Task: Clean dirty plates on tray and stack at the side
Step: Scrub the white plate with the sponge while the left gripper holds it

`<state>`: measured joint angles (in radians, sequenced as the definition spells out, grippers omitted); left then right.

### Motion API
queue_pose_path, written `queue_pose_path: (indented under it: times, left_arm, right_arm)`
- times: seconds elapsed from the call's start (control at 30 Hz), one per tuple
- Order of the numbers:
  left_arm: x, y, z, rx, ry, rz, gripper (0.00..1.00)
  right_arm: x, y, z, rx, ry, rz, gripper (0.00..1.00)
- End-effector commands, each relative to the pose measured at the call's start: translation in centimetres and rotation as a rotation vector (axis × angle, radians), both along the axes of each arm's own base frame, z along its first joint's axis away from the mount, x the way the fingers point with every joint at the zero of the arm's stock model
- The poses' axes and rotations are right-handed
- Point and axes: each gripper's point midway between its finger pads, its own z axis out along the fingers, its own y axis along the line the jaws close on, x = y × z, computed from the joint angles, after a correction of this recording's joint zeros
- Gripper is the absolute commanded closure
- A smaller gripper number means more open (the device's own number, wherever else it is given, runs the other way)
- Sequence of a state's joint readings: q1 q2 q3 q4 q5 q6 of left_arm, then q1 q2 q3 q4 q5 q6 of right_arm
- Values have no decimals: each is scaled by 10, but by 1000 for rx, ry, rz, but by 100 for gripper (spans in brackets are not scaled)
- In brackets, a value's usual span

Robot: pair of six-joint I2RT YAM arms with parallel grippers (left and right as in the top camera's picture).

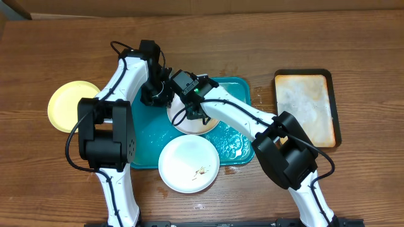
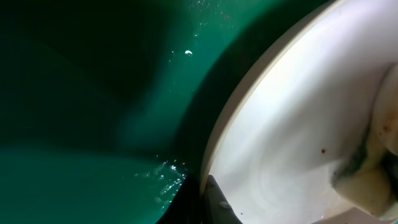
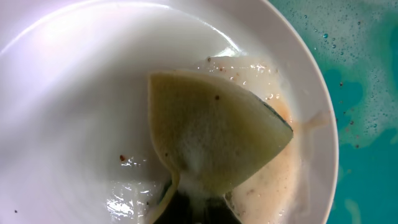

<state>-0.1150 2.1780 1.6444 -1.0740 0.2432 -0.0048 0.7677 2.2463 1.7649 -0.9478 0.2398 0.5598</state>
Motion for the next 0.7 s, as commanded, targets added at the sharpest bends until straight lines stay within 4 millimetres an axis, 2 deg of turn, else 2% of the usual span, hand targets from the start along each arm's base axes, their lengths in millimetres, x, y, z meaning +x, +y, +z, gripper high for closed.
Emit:
queue_pose_path:
  times: [0.0,0.23,0.33,0.47,0.67]
  left_arm:
    - [1,-2,-1,-14,4,-2,96]
    - [-1,-11,-1,-17,4,-24,96]
    - [-2,-17,-1,-15,4,-39,96]
    - [-3,-19,-1,-13,4,-46,96]
    - [-3,-18,-1,-9,5,-38,96]
  right_arm:
    - [-2,7,-13,62,47,-39,96]
    - [17,34,-5,280,64,-34,96]
    - [24,31,-4,301,58,-85,96]
    - [29,4,-8,212,42,-154,96]
    - [23,-63,-23,2,92,-249,96]
